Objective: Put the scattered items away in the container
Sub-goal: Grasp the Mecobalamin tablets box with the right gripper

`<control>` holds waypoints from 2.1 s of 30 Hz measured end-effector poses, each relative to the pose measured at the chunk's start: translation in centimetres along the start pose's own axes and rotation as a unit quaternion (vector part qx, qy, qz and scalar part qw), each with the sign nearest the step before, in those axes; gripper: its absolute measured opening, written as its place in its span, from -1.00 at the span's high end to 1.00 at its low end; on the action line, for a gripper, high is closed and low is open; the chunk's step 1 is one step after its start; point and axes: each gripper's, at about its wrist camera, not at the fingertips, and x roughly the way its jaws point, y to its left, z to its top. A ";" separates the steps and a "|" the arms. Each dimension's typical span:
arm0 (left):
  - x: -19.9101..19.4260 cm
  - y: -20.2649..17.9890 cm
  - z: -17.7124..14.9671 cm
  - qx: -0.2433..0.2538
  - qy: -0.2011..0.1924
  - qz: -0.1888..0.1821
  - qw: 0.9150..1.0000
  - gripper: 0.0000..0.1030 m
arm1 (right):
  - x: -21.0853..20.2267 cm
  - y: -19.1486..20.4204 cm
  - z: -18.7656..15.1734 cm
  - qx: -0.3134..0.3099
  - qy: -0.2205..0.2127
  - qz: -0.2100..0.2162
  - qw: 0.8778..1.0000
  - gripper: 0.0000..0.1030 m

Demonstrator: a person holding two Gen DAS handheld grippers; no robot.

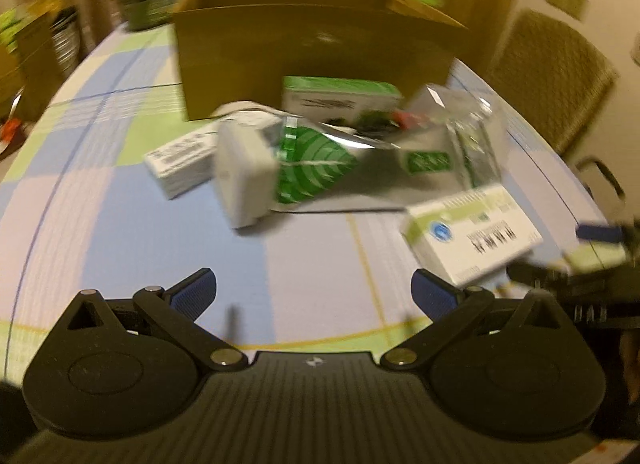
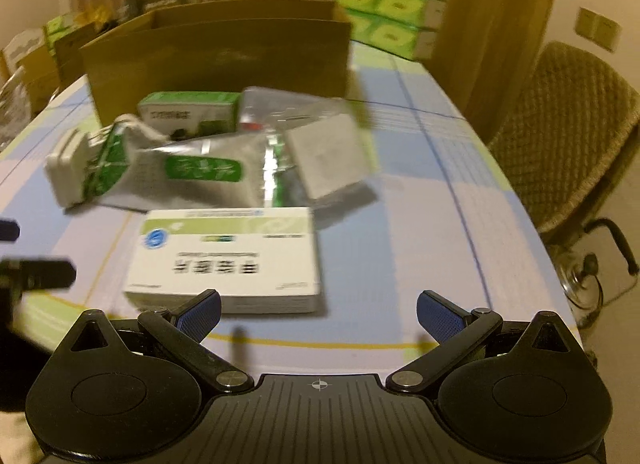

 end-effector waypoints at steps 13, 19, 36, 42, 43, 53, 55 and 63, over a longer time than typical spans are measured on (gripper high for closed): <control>2.9 -4.8 0.1 0.086 0.024 -0.035 0.995 -0.98 | 1.5 -3.4 1.2 0.037 -0.016 -0.049 0.998 -0.97; 3.5 -5.2 0.0 0.097 0.026 -0.013 0.995 -0.98 | 1.7 -4.4 1.6 0.050 -0.018 -0.036 0.998 -0.97; 3.5 -3.6 0.4 0.075 0.021 0.027 0.997 -0.98 | 0.6 0.0 -0.6 -0.052 0.029 0.083 0.995 -0.97; 2.6 -2.2 0.3 0.061 0.014 0.048 0.997 -0.98 | -0.2 1.9 0.2 -0.133 -0.012 0.137 0.982 -0.97; 2.4 -1.9 0.3 0.057 0.013 0.052 0.997 -0.98 | 0.0 2.0 0.7 -0.144 -0.018 0.156 0.977 -0.97; 1.3 0.5 0.7 0.016 0.001 0.063 0.998 -0.98 | 3.1 5.8 4.2 -0.365 -0.012 0.249 0.897 -0.97; 1.3 0.6 0.8 0.012 0.002 0.061 0.998 -0.98 | 3.7 6.3 4.4 -0.387 -0.001 0.258 0.885 -0.96; 1.5 1.0 0.9 0.003 0.003 0.061 0.998 -0.98 | 5.4 7.3 4.6 -0.402 0.041 0.276 0.872 -0.54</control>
